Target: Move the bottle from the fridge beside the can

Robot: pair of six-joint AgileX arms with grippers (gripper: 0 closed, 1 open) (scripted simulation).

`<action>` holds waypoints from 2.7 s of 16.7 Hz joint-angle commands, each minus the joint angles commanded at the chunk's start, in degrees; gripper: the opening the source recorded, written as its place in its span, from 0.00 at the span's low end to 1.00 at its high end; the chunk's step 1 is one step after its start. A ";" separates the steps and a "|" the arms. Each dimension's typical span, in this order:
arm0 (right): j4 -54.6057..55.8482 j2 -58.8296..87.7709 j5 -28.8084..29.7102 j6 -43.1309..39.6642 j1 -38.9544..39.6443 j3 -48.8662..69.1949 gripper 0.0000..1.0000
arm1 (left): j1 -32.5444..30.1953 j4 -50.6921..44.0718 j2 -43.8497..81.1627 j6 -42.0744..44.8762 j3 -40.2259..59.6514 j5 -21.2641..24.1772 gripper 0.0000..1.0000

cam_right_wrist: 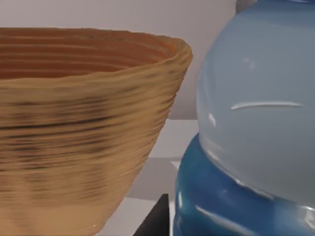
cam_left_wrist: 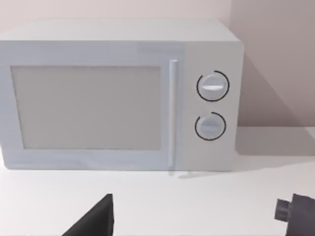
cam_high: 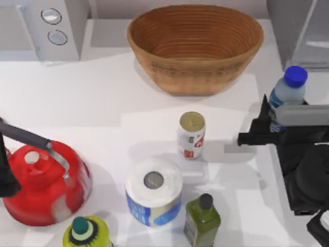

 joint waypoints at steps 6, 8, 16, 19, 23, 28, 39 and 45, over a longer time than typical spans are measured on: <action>0.25 -0.07 0.54 0.08 0.51 -0.15 0.00 | 0.00 0.00 0.00 0.00 0.00 0.00 1.00; 0.36 0.00 0.68 -0.02 0.68 -0.31 0.00 | 0.00 0.00 0.00 0.00 0.00 0.00 1.00; 0.36 0.00 0.68 -0.02 0.68 -0.31 0.45 | 0.00 0.00 0.00 0.00 0.00 0.00 1.00; 0.36 0.00 0.68 -0.02 0.68 -0.31 0.68 | 0.00 0.00 0.00 0.00 0.00 0.00 1.00; 0.36 0.00 0.68 -0.02 0.68 -0.31 0.98 | 0.00 0.00 0.00 0.00 0.00 0.00 1.00; 0.36 0.00 0.68 -0.02 0.68 -0.31 1.00 | 0.00 0.00 0.00 0.00 0.00 0.00 1.00; 4.76 -1.03 5.18 0.01 5.16 -5.80 1.00 | 0.00 0.00 0.00 0.00 0.00 0.00 1.00; 3.83 -2.55 3.57 0.10 4.40 -6.43 1.00 | 0.00 0.00 0.00 0.00 0.00 0.00 1.00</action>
